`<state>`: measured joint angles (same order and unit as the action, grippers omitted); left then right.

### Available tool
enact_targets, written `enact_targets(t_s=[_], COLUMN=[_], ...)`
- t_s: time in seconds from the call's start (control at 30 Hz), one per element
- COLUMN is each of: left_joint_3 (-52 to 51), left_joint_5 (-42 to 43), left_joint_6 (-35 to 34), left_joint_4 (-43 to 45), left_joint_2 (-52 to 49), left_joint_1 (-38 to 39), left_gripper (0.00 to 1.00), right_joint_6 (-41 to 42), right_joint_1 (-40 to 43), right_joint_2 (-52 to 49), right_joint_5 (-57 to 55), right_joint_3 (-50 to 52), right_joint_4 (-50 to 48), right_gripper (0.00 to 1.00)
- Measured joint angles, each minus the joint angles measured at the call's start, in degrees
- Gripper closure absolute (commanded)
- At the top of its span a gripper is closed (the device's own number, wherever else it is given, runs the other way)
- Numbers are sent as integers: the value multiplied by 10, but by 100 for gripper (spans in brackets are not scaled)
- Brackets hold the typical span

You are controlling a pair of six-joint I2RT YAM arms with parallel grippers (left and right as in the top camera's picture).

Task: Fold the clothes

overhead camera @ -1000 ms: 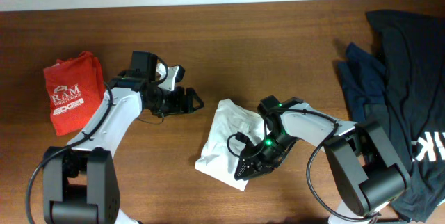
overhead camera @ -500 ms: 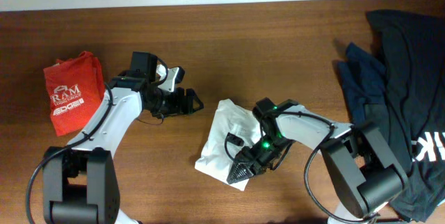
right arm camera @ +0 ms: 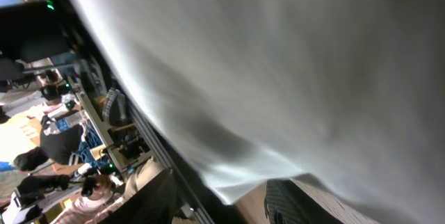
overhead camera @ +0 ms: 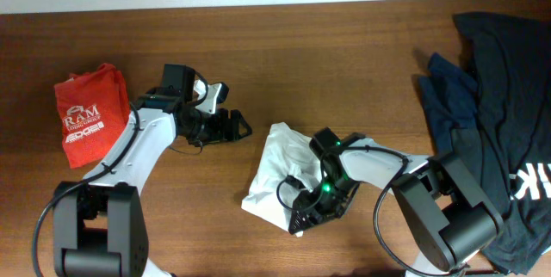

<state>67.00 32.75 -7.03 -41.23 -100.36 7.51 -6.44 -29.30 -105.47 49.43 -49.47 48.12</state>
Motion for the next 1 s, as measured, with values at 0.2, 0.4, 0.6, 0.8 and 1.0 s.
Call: enact_targets(t_s=[0.2,0.4,0.6,0.8,1.0], left_joint_3=[0,0,0,0,12], left_joint_5=[0,0,4,34,127], left_joint_6=[0,4,15,40,56], left_joint_4=[-6,-7,4,59,110], left_joint_2=[0,0,-2,-84,-149], left_joint_1=[0,1,19,70,93], left_gripper=[8,3,1,1,28], right_joint_6=[135,215,215,212,208], right_joint_1=[2,76,136,182,184], right_joint_2=[8,25,92,180,186], right_joint_5=[-94,-235,-343,-365,-366], right_joint_3=[3,-17,-53,-70,-70], right_joint_4=[10,89,142,174,188], right_gripper=[67,66,62,61,61])
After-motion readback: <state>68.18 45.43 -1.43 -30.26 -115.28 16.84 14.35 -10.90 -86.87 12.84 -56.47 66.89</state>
